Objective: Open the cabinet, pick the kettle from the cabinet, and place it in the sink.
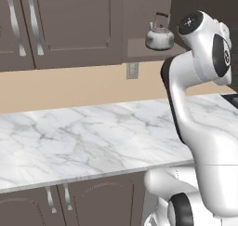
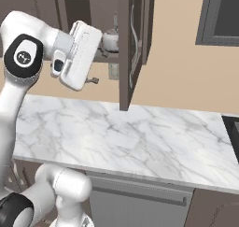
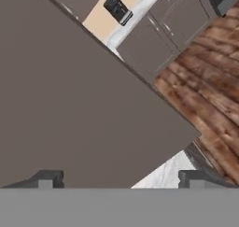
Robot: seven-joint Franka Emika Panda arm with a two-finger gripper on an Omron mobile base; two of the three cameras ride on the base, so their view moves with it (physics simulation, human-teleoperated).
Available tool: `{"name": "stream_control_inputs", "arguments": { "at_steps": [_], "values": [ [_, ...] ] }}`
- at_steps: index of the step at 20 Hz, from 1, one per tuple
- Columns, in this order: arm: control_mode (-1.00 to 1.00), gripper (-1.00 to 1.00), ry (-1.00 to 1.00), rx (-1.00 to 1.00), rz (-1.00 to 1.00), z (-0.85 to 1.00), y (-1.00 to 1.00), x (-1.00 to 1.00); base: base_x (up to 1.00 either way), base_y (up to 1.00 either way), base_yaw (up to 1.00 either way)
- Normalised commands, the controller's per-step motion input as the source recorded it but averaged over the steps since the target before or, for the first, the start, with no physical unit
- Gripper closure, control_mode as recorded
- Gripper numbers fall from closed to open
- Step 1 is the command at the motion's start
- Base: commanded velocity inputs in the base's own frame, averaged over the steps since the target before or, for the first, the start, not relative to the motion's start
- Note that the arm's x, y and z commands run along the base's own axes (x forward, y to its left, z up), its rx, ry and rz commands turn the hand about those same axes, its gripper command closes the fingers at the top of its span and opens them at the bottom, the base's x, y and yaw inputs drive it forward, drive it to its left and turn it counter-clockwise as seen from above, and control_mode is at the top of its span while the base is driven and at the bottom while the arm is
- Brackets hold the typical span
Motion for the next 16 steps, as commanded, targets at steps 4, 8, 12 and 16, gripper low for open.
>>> {"name": "stream_control_inputs", "arguments": {
  "at_steps": [4, 8, 12, 16],
  "values": [
    [-1.00, -1.00, 0.21, -0.16, 0.42, 0.16, 0.44, 0.00, 0.00, 0.00, 0.00],
    [-1.00, -1.00, 0.15, -0.22, 0.46, 0.25, 0.33, 0.02, 0.00, 0.00, 0.00],
    [-1.00, -1.00, 0.14, -0.32, 0.59, 0.21, 0.08, 0.03, 0.00, 0.00, 0.00],
    [-1.00, -1.00, 0.07, -0.36, 0.61, 0.10, 0.00, 0.09, 0.00, 0.00, 0.00]
  ]
}}
